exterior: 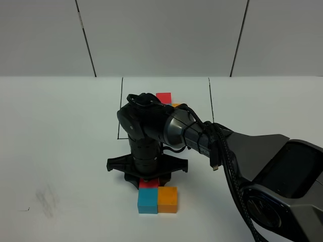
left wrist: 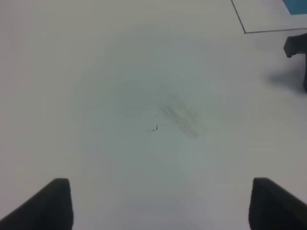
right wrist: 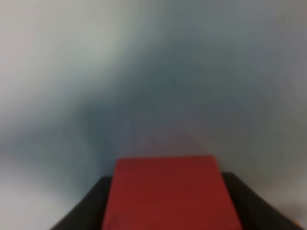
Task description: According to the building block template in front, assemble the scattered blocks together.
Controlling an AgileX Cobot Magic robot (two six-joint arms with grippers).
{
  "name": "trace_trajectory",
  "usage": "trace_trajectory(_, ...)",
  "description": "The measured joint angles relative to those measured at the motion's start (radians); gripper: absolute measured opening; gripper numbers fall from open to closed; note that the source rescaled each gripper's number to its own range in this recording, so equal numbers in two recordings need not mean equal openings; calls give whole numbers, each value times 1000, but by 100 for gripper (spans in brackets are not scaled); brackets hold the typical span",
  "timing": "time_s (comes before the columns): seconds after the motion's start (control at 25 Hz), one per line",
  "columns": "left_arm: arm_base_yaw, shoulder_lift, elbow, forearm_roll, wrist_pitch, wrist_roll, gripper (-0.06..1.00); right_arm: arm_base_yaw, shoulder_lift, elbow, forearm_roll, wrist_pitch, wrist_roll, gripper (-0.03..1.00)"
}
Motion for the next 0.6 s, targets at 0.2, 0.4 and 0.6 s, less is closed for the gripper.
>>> trace_trajectory(0.2, 0, 0, 0, 0, 0, 0, 84, 0, 0, 0, -1, -9, -8, 64)
trace_trajectory(0.4, 0, 0, 0, 0, 0, 0, 84, 0, -10, 0, -5, -34, -56, 97)
trace_trajectory(0.6, 0, 0, 0, 0, 0, 0, 84, 0, -30, -87, -63, 4, -177, 100)
